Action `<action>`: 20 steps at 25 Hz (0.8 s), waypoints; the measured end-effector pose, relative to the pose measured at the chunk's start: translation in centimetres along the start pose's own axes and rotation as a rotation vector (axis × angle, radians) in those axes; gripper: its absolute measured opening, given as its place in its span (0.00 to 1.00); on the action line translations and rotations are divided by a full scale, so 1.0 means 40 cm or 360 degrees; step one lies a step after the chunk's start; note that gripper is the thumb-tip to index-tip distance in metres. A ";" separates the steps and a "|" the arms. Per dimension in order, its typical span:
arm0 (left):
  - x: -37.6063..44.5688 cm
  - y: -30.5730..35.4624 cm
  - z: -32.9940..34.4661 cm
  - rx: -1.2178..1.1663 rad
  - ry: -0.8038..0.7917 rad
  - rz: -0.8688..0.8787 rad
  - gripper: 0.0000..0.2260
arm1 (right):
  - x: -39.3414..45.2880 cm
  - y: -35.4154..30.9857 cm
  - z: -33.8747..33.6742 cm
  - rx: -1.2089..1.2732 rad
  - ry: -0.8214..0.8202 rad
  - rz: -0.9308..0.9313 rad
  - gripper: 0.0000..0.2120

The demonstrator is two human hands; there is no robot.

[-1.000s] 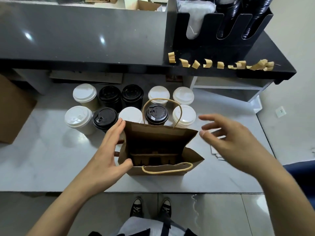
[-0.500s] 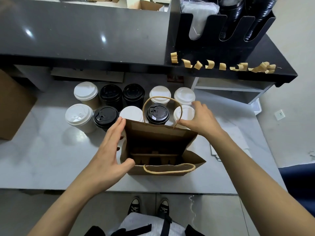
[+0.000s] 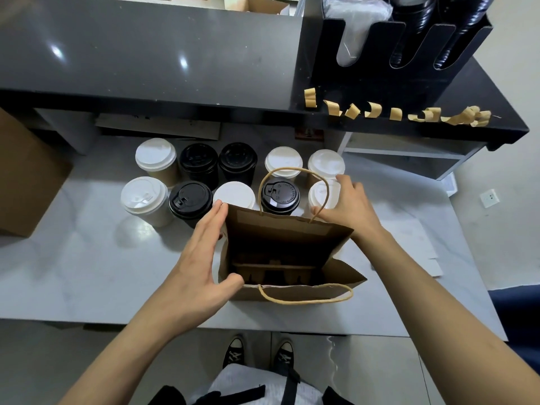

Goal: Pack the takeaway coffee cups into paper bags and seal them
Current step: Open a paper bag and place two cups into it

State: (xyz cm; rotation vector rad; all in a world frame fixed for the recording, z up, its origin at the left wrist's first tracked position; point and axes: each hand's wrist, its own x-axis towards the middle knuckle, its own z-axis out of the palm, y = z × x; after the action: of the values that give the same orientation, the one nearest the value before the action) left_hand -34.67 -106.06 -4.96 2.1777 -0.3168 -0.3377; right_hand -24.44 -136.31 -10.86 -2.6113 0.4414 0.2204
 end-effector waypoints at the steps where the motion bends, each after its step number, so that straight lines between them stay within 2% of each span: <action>1: 0.001 0.000 0.000 0.0006 0.0006 0.0004 0.44 | -0.006 0.003 -0.008 0.0053 0.0023 0.0003 0.44; 6: 0.006 -0.001 0.004 0.0030 0.0022 0.0020 0.44 | -0.068 0.021 -0.070 0.0231 0.0179 0.0012 0.42; 20: 0.015 -0.011 0.007 0.0043 0.0040 0.0083 0.45 | -0.256 0.029 -0.302 0.0895 0.0493 -0.0229 0.30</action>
State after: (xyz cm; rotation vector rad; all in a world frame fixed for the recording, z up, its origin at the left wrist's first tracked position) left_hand -34.17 -106.22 -5.54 2.1943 -0.3648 -0.2781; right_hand -33.50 -140.36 1.55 -2.1071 0.3522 -0.3189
